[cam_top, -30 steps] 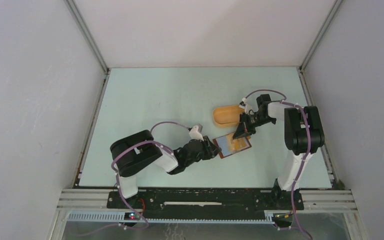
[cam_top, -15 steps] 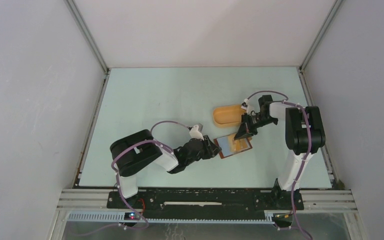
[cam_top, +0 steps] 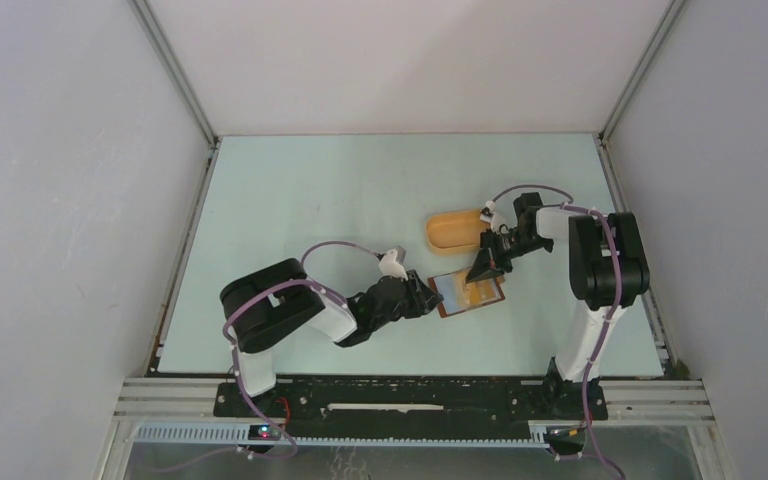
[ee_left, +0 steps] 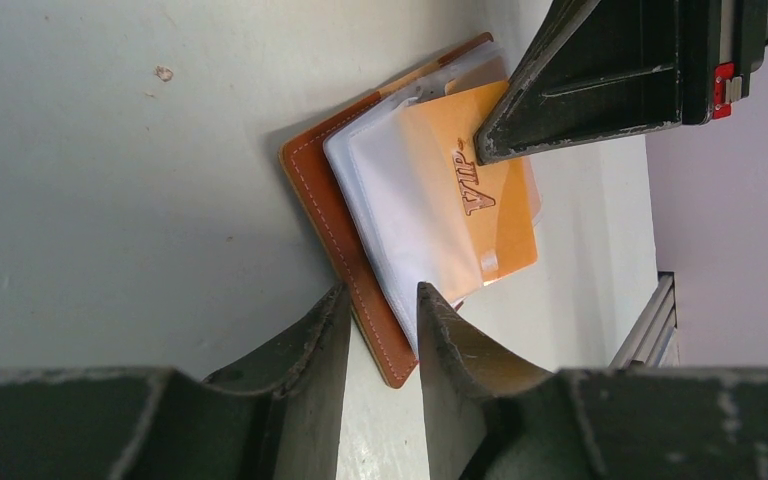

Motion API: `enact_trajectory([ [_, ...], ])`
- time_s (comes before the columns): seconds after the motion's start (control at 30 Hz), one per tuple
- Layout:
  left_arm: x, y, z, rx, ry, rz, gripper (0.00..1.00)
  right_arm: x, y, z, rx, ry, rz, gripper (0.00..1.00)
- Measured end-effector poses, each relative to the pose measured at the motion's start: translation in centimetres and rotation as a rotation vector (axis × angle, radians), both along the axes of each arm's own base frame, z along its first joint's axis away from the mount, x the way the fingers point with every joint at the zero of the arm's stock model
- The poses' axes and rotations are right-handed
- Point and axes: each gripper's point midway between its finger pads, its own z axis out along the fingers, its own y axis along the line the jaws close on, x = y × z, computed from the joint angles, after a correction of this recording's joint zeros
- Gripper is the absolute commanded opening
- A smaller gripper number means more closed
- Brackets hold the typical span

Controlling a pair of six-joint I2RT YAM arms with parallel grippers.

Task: Put the credit cards into the card holder
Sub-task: Insert the credit card into the card holder.

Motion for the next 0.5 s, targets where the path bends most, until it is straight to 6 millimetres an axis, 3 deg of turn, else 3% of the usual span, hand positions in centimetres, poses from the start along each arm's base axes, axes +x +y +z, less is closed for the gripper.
enact_trajectory([
  [0.2,0.0,0.0,0.0,0.0,0.0,0.0,0.37,0.1,0.8,0.1,-0.01,-0.022,0.028,0.17],
  [0.5,0.0,-0.1,0.0,0.0,0.001,-0.001,0.37,-0.3,1.8,-0.3,-0.067,-0.044,0.088,0.41],
])
